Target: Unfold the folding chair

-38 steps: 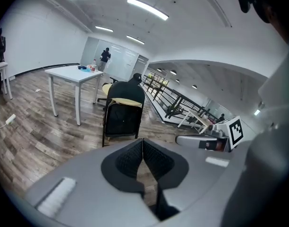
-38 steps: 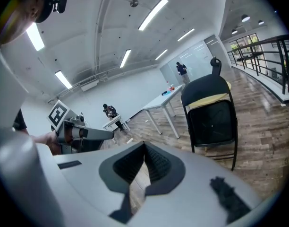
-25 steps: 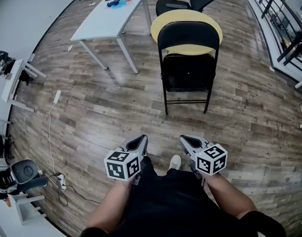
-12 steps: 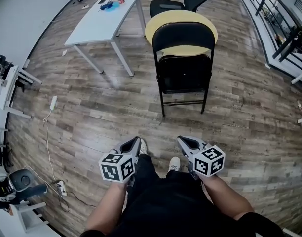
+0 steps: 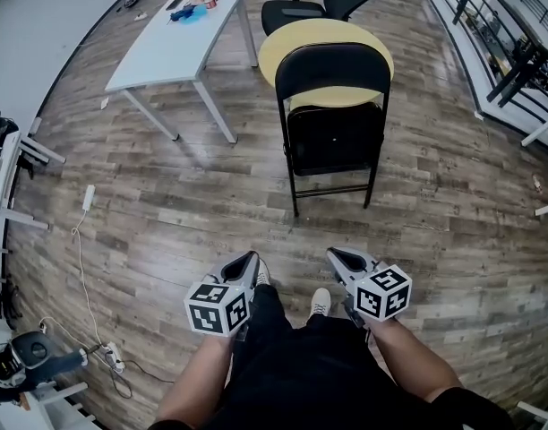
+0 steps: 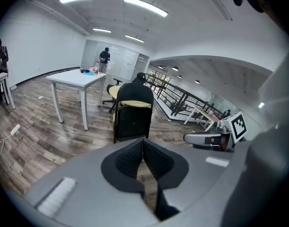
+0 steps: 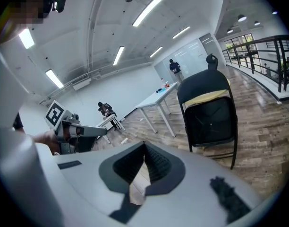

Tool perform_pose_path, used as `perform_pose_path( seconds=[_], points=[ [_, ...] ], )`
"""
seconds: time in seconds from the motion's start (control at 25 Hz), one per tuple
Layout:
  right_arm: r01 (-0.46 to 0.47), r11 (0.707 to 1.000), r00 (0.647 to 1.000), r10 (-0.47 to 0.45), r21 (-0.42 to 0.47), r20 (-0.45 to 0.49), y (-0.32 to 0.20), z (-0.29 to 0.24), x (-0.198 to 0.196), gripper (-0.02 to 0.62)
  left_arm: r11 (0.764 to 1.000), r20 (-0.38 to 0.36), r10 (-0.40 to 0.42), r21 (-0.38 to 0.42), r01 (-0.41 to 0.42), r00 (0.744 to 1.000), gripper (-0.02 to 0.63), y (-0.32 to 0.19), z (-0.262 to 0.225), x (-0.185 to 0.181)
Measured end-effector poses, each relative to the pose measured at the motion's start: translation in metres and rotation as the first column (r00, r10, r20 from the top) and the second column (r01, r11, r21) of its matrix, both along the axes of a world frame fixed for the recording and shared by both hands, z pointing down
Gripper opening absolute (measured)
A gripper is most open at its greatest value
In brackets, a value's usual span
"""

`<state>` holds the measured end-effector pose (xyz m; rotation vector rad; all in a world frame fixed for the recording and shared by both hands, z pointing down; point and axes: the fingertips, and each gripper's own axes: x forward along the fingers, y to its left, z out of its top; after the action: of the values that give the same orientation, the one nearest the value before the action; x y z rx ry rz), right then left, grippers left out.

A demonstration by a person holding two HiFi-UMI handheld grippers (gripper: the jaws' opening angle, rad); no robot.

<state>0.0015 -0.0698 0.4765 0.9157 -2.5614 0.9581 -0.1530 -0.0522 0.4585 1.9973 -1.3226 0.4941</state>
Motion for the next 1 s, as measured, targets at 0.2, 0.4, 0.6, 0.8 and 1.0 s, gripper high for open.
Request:
perform_pose_path(
  seconds=[0.2, 0.4, 0.6, 0.8, 1.0],
  points=[
    [-0.017, 0.999, 1.000, 0.017, -0.032, -0.018, -0.018, 0.008, -0.031, 0.005, 1.000, -0.024, 0.025, -0.014, -0.025, 0.999, 0.011, -0.022, 0.006, -0.029],
    [-0.021, 0.998, 0.999, 0.019, -0.052, -0.050, -0.036, 0.016, -0.071, 0.005, 0.999, -0.042, 0.044, -0.016, -0.045, 0.998, 0.008, -0.047, 0.013, -0.069],
    [-0.041, 0.997, 0.997, 0.037, -0.059, -0.072, -0.065, 0.018, -0.107, 0.005, 0.998, -0.041, 0.063, -0.003, -0.063, 0.997, 0.008, -0.078, 0.016, -0.111],
    [-0.068, 0.997, 0.994, 0.064, -0.046, -0.090, -0.092, 0.009, -0.143, 0.005, 0.996, -0.038, 0.089, -0.006, -0.090, 0.995, 0.008, -0.104, 0.016, -0.151],
    [-0.111, 0.994, 0.990, 0.108, -0.024, -0.088, -0.110, -0.007, -0.171, 0.005, 0.992, -0.050, 0.126, 0.033, -0.124, 0.991, 0.008, -0.126, 0.003, -0.183]
  ],
)
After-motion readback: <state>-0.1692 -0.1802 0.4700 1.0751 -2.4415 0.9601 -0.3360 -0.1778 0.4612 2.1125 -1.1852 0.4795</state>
